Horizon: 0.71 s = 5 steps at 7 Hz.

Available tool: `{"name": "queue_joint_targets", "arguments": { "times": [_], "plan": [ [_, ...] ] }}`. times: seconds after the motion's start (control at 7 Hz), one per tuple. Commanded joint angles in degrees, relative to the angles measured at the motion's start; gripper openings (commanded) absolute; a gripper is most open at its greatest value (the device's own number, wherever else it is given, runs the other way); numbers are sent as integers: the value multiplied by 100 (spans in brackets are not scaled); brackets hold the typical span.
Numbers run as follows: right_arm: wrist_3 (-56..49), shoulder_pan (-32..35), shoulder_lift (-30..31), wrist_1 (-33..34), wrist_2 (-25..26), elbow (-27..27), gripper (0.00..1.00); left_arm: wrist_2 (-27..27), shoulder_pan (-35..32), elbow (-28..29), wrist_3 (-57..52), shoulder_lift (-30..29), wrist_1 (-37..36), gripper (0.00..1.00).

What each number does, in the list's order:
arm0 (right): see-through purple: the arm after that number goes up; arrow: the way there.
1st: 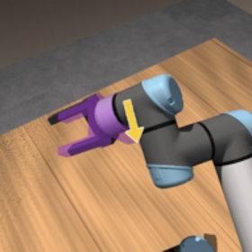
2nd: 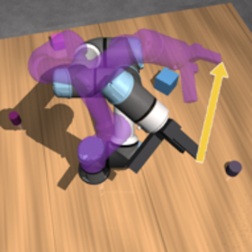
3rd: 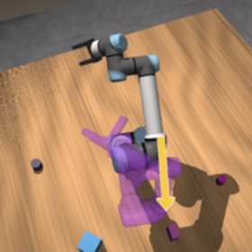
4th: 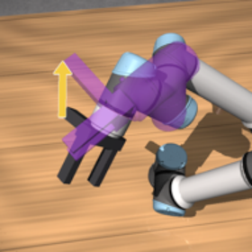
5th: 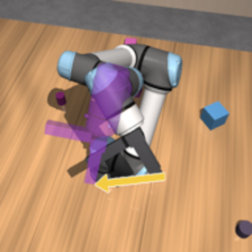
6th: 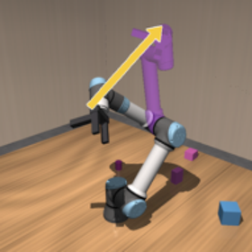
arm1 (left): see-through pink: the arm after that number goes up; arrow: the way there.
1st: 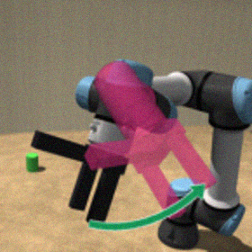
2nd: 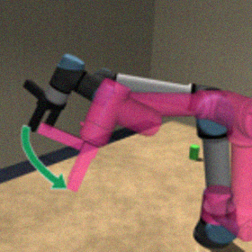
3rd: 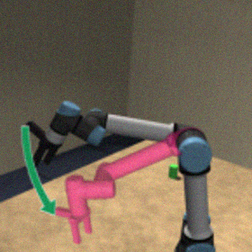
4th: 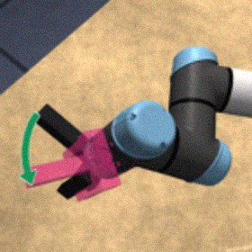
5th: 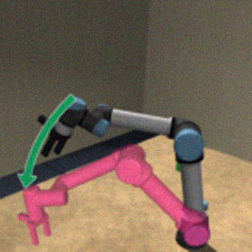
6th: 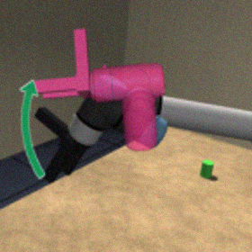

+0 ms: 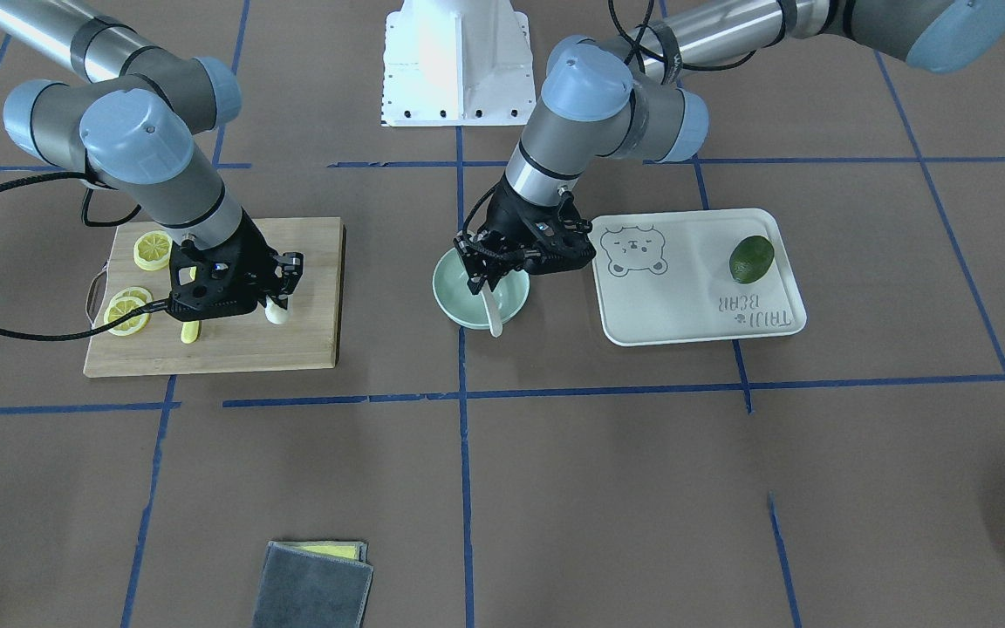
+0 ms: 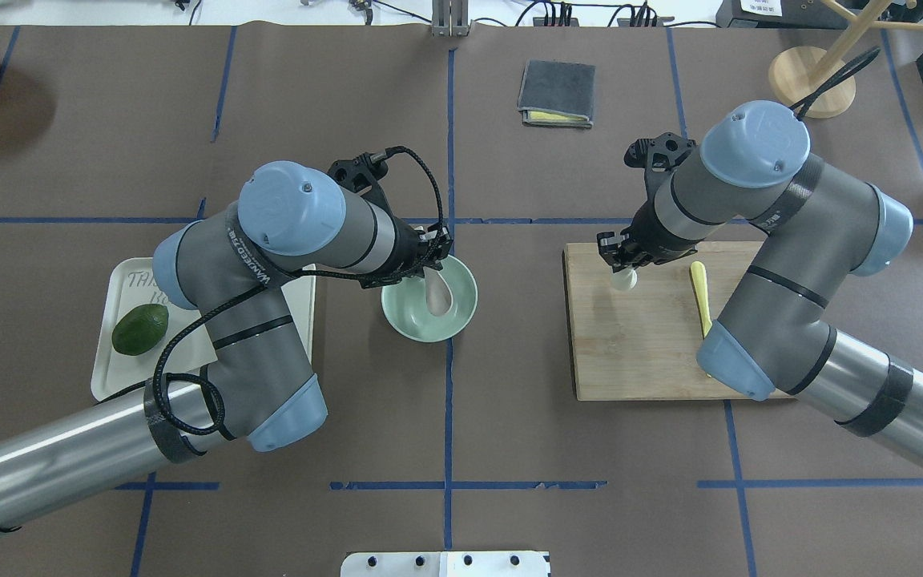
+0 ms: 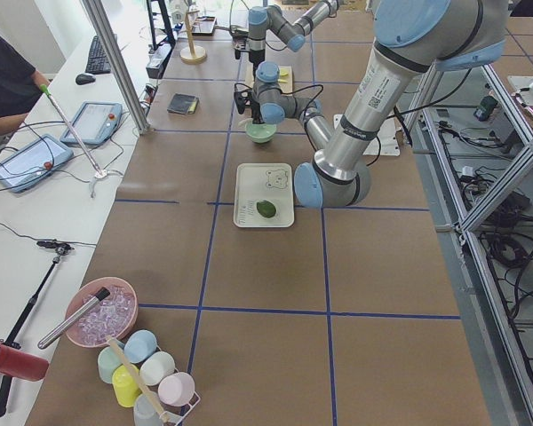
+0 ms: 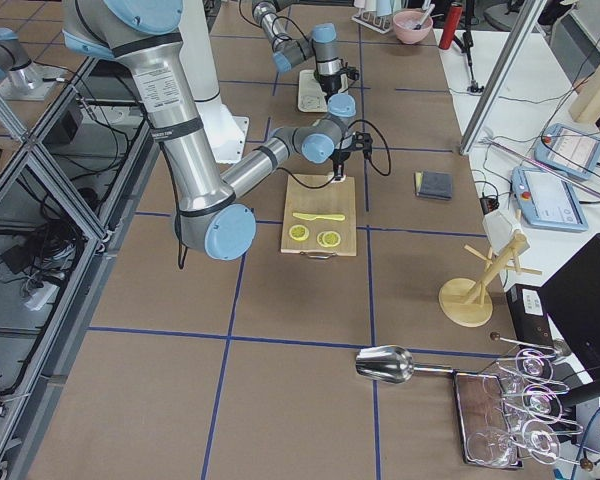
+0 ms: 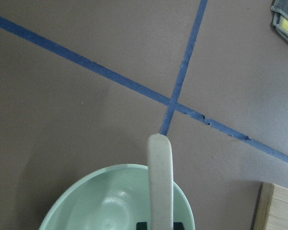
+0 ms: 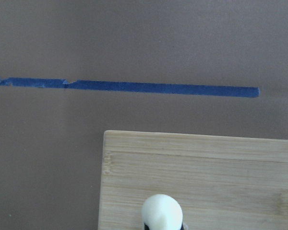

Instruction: Put spoon and bun in bowl

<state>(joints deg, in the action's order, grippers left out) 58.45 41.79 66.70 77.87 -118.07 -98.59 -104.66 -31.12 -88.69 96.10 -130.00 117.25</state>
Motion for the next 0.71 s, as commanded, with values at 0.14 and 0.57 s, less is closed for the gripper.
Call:
{"name": "queue_joint_targets", "arguments": {
  "times": [0.14, 0.57],
  "plan": [
    [0, 31, -43, 0, 3, -12, 0, 104, -52, 106, -352, 19, 114, 98],
    [9, 5, -306, -8, 20, -12, 0, -62, -227, -218, -416, 203, 26, 100]
  ]
}}
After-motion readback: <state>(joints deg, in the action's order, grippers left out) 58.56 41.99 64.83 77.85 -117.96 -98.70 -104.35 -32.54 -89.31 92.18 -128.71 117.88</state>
